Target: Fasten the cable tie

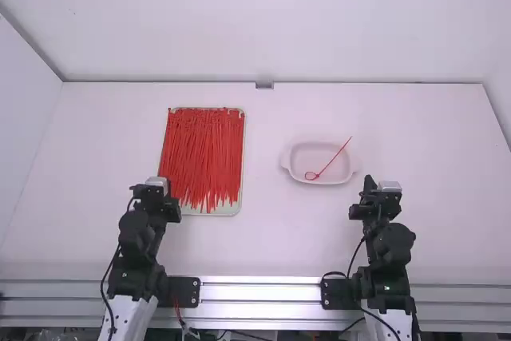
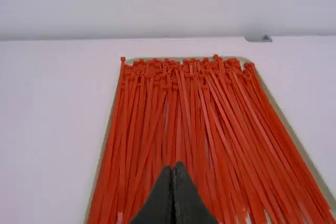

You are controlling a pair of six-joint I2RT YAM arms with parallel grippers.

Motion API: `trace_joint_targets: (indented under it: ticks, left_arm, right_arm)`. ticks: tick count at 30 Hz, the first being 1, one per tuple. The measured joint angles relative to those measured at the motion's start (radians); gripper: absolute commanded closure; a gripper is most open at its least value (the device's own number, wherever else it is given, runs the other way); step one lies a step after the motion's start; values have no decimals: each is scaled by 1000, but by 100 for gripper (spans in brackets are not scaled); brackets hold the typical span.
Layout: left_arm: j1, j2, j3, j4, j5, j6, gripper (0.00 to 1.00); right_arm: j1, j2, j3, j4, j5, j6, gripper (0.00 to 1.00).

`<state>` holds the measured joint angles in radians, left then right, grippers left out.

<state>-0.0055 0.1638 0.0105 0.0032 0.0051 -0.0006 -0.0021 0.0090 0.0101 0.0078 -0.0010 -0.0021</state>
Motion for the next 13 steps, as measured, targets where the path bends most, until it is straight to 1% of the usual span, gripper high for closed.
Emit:
trace_joint_targets:
  ticks: [13]
  left_arm:
    - [0,-144,0,0,-1,0,100]
  right_arm:
    - [0,0,0,0,-1,-2,100]
